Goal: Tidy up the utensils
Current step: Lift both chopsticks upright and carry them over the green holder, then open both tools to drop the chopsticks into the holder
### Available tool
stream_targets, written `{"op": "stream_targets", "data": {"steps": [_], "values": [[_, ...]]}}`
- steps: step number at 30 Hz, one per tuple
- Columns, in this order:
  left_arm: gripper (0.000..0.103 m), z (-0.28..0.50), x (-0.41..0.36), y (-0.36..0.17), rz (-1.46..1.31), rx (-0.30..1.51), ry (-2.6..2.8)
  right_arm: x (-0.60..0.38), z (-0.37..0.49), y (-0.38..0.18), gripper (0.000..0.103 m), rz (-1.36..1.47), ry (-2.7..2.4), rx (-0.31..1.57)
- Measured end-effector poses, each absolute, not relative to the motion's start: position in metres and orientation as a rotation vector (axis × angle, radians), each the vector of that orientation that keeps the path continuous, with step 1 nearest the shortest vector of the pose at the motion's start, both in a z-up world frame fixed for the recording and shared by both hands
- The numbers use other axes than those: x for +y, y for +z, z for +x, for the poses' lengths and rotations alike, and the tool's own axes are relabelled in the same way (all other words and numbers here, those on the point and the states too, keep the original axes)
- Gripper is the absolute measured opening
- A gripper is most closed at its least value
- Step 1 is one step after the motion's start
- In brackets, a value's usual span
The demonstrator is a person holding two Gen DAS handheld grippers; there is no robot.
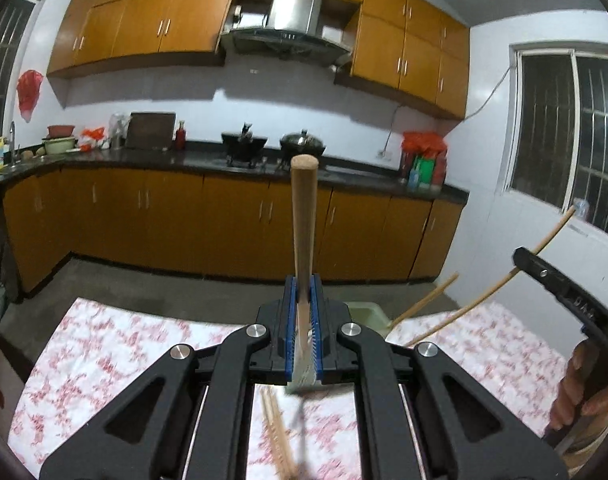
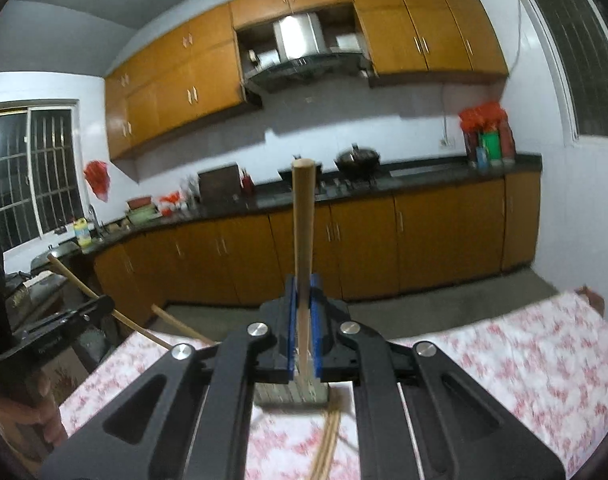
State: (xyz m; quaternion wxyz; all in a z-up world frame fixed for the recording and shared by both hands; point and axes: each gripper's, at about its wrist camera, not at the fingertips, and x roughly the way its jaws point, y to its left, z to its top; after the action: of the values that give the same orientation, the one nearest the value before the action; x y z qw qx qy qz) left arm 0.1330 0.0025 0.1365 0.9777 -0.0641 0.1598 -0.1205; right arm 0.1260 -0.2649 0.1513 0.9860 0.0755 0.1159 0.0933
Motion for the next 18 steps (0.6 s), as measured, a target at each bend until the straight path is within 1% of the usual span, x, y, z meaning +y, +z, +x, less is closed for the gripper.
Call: {"op": "stream_targets", "data": {"steps": [3,8,11,18], "values": [[0.007,0.136,-0.002,0.148,-0.161,0.276,-0.248,-0.257,0.131,0.162,0.008,0.148,0.185,0.179],[0.007,0.149,-0.011,0.156,-0.188,0.219,-0.231,-0.251,0.148,0.165,0.008,0.147,0.176,0.148],[0.007,0.159,-0.015,0.147,-0.2,0.223,-0.229,-0.247,0.161,0.159,0.008,0.145,0.177,0.16],[0.007,0.187,-0.029,0.117,-0.192,0.277,-0.229,-0.236,0.196,0.128,0.008,0.116,0.165,0.262]]}}
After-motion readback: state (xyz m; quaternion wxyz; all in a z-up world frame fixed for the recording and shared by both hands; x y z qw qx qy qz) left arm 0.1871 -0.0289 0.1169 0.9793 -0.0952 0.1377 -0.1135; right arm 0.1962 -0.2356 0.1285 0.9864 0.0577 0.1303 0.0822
